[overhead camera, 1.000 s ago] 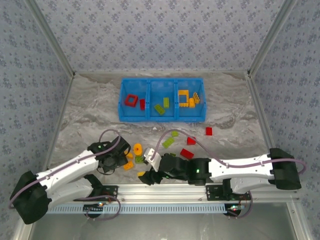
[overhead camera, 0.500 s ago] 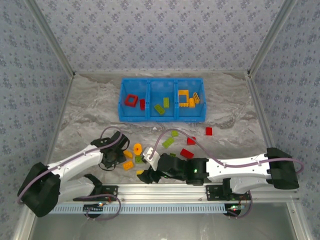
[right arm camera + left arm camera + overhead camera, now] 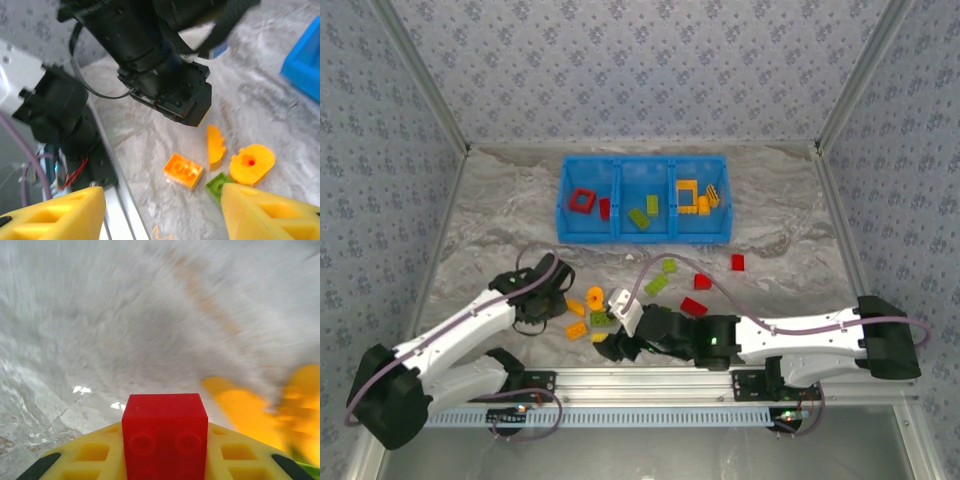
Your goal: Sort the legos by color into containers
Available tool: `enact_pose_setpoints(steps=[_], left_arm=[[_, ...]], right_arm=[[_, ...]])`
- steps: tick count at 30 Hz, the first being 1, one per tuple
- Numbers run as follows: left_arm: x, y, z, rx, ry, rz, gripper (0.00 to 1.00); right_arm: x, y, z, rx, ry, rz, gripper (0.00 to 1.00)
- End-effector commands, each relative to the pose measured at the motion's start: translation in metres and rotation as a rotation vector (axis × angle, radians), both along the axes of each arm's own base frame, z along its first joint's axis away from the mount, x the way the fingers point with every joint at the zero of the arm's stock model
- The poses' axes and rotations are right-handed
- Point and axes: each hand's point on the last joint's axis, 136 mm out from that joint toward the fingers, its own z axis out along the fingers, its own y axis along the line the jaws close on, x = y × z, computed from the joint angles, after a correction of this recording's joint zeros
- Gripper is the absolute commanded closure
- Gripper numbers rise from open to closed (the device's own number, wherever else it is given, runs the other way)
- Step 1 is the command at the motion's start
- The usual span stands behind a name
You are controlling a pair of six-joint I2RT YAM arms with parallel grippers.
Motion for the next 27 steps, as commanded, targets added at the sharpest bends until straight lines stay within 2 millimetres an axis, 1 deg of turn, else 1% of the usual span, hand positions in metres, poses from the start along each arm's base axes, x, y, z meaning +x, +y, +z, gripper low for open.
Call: enact_pose_setpoints(steps=[1,3,5,6,8,10,12,14,16,17,20,22,24,25,26,27], left_arm=[[0.031,-0.014,0.051,0.017,-0.088,-0.088,0.76],[0.056,-0.033,0.064,-0.002,-0.095,-0.142,0.76],[0.086,-0.050,0.073,-0.018,-0.099,-0.177,0.76],[0.100,-0.056,0.076,-0.017,-0.099,-0.186,0.76],[0.134,-0.065,0.081,-0.008,-0.109,-0.198,0.76],[0.166,-0.071,0.080,-0.026,-0.109,-0.198,0.76],[0.198,-0.073,0.076,-0.049,-0.116,-0.197,0.76],[0.231,-0.080,0.070,-0.098,-0.125,-0.211,0.76],[0.256,-0.088,0.065,-0.135,-0.133,-0.224,0.75],[0.273,-0.094,0.066,-0.166,-0.156,-0.233,0.75],[0.305,-0.104,0.060,-0.231,-0.169,-0.238,0.74],[0.320,-0.107,0.053,-0.252,-0.163,-0.240,0.73],[0.332,-0.112,0.048,-0.269,-0.158,-0.251,0.72],[0.336,-0.113,0.042,-0.270,-0.147,-0.252,0.72],[0.344,-0.116,0.046,-0.278,-0.160,-0.255,0.72],[0.344,-0.115,0.040,-0.275,-0.136,-0.249,0.71]], right_arm=[[0.034,-0.011,0.057,0.137,-0.098,-0.147,0.36],[0.052,-0.016,0.067,0.158,-0.124,-0.195,0.37],[0.073,-0.023,0.077,0.163,-0.148,-0.272,0.37],[0.083,-0.027,0.080,0.156,-0.159,-0.312,0.37],[0.102,-0.035,0.089,0.149,-0.177,-0.390,0.37],[0.117,-0.040,0.098,0.170,-0.181,-0.429,0.37],[0.128,-0.043,0.103,0.186,-0.177,-0.458,0.37],[0.138,-0.044,0.105,0.188,-0.175,-0.476,0.37],[0.148,-0.045,0.102,0.184,-0.167,-0.499,0.37],[0.153,-0.044,0.100,0.181,-0.165,-0.513,0.37],[0.170,-0.040,0.095,0.189,-0.179,-0.547,0.37],[0.179,-0.031,0.093,0.173,-0.212,-0.551,0.37],[0.188,-0.019,0.092,0.140,-0.238,-0.557,0.37],[0.193,-0.012,0.088,0.120,-0.246,-0.560,0.37],[0.197,-0.006,0.086,0.111,-0.252,-0.564,0.37],[0.201,-0.001,0.084,0.105,-0.257,-0.575,0.36]])
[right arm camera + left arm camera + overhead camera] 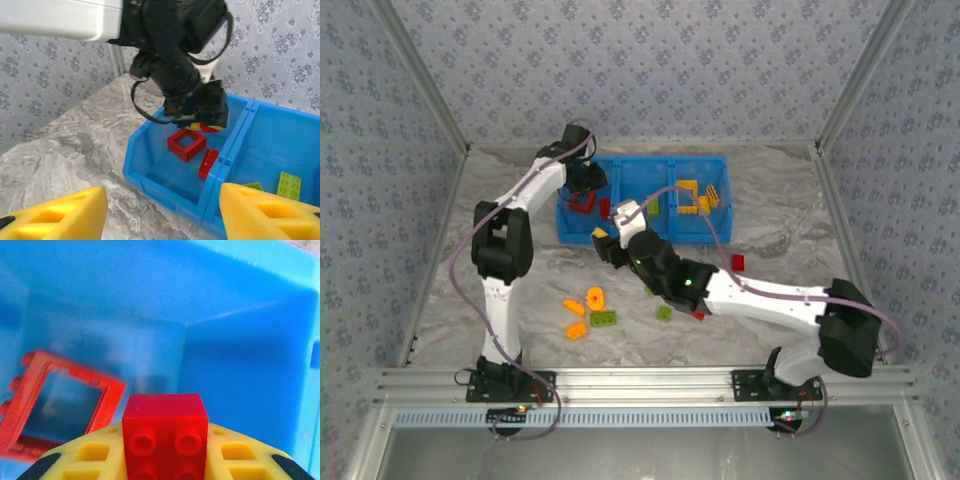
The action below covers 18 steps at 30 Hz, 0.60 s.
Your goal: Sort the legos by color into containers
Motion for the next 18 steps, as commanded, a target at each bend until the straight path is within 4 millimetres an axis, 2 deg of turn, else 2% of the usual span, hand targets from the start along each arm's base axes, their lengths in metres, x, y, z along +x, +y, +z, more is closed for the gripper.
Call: enact_pose_setpoints(steps=[1,4,5,6,11,14,17,18], left_arm=[[0.008,-0.009,0.005,-0.035,0.011,-0.043,0.71],[0.012,-0.007,-0.003,-0.032,0.028,-0.026,0.70],[0.013,-0.006,-0.006,-0.033,0.033,-0.021,0.69],[0.013,-0.006,-0.008,-0.033,0.038,-0.018,0.68],[0.011,-0.004,-0.013,-0.022,0.050,-0.010,0.49],[0.009,-0.002,0.000,-0.024,0.031,-0.007,0.46],[0.005,0.002,0.025,-0.023,-0.006,0.008,0.46],[0.003,0.005,0.033,-0.019,-0.017,0.016,0.46]], right_arm=[[0.016,0.014,0.022,0.016,-0.071,-0.045,0.36],[0.024,0.027,0.010,-0.024,-0.074,-0.064,0.36],[0.027,0.033,0.021,-0.003,-0.085,-0.064,0.36],[0.027,0.036,0.020,-0.001,-0.083,-0.064,0.36],[0.025,0.040,0.021,0.014,-0.075,-0.056,0.36],[0.021,0.034,0.022,0.015,-0.073,-0.055,0.36],[0.016,0.025,0.032,0.031,-0.081,-0.061,0.36],[0.014,0.020,0.020,0.003,-0.070,-0.063,0.37]])
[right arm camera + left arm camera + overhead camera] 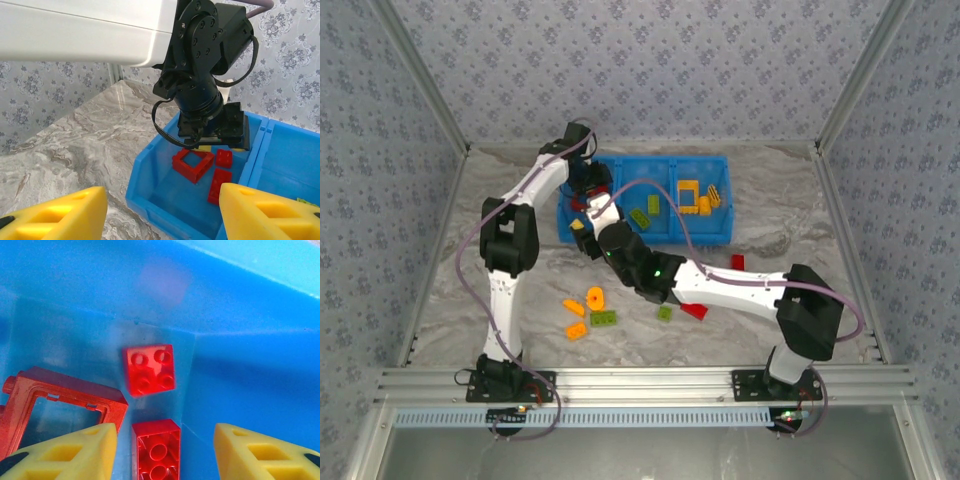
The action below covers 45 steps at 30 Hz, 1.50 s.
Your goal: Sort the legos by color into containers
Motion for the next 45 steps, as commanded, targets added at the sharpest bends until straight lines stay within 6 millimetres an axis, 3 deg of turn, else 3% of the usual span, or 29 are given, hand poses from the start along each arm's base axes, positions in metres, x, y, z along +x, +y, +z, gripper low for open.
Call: enact_pose_setpoints(steps=[1,5,7,10,16,20,24,27,34,40,45], left_arm=[[-0.011,0.007,0.058,-0.007,-0.074,0.019,0.46],[-0.026,0.011,0.113,-0.039,-0.163,0.063,0.46],[-0.043,0.015,0.129,-0.023,-0.186,0.082,0.46],[-0.070,0.015,0.168,-0.041,-0.270,0.095,0.46],[-0.152,0.000,0.230,-0.092,-0.432,-0.011,0.42],[-0.214,-0.009,0.247,-0.125,-0.483,-0.117,0.40],[-0.267,-0.008,0.242,-0.159,-0.458,-0.186,0.39],[-0.296,-0.008,0.234,-0.175,-0.439,-0.221,0.39],[-0.336,-0.007,0.208,-0.170,-0.397,-0.245,0.39],[-0.358,-0.012,0.172,-0.177,-0.372,-0.260,0.41],[-0.371,-0.023,0.149,-0.215,-0.415,-0.260,0.40]], right_arm=[[-0.006,-0.023,0.020,0.030,-0.026,-0.042,0.37],[-0.012,-0.044,0.021,0.024,-0.014,-0.068,0.37],[-0.015,-0.054,0.022,0.025,0.001,-0.083,0.38],[-0.021,-0.069,0.021,0.026,0.021,-0.097,0.38],[-0.032,-0.100,0.014,0.016,0.066,-0.137,0.39],[-0.040,-0.119,0.015,0.009,0.089,-0.156,0.40],[-0.047,-0.138,0.013,-0.003,0.113,-0.172,0.41],[-0.051,-0.151,0.013,-0.011,0.132,-0.188,0.41],[-0.060,-0.172,0.003,-0.031,0.190,-0.217,0.41],[-0.063,-0.185,-0.038,-0.079,0.370,-0.283,0.41],[-0.047,-0.188,-0.102,-0.125,0.602,-0.379,0.42]])
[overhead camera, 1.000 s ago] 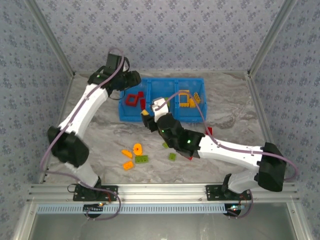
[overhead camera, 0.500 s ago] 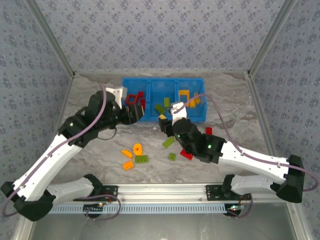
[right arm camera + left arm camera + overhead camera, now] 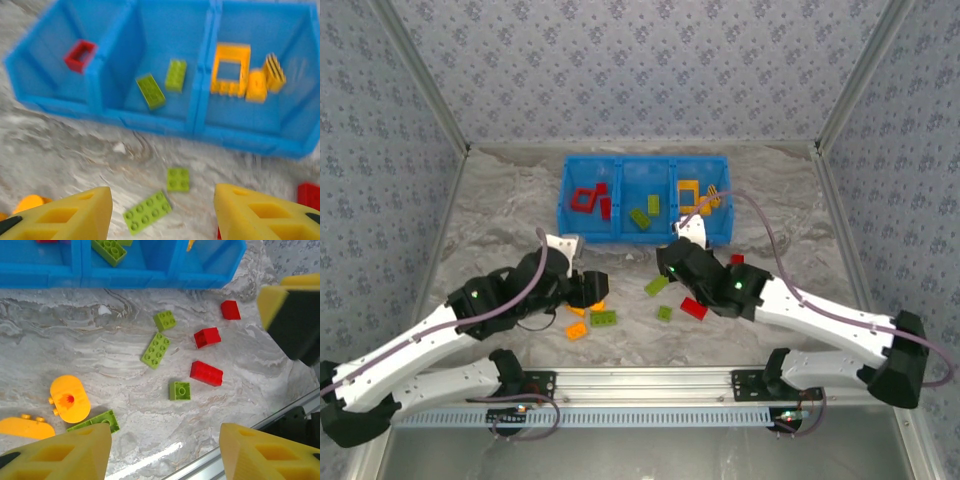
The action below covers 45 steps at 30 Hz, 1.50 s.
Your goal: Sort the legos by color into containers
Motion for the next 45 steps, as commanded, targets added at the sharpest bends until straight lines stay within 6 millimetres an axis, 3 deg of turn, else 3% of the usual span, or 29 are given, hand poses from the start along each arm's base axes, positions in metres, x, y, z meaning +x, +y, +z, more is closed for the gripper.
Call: enact_pose_setpoints(steps=[1,4,11,20,27,34,45], left_arm=[[0.004,-0.008,0.006,-0.084,-0.075,0.057,0.40],[-0.002,-0.019,-0.005,-0.085,-0.114,0.051,0.40],[-0.010,-0.040,-0.020,-0.065,-0.132,0.029,0.40],[-0.011,-0.042,-0.021,-0.064,-0.135,0.025,0.39],[-0.010,-0.044,-0.018,-0.054,-0.140,0.019,0.39],[-0.010,-0.045,-0.014,-0.054,-0.146,0.016,0.39],[-0.004,-0.046,0.026,-0.065,-0.217,0.014,0.39]], right_arm=[[0.004,-0.005,-0.049,-0.020,0.201,-0.074,0.42],[0.024,-0.005,-0.089,-0.036,0.314,-0.084,0.41],[0.057,0.007,-0.143,-0.031,0.419,-0.036,0.38],[0.066,0.012,-0.169,-0.050,0.466,-0.023,0.37],[0.067,0.011,-0.184,-0.064,0.493,-0.037,0.50],[0.070,0.010,-0.177,-0.068,0.470,-0.045,0.69],[0.069,0.001,-0.084,-0.047,0.289,-0.031,0.73]])
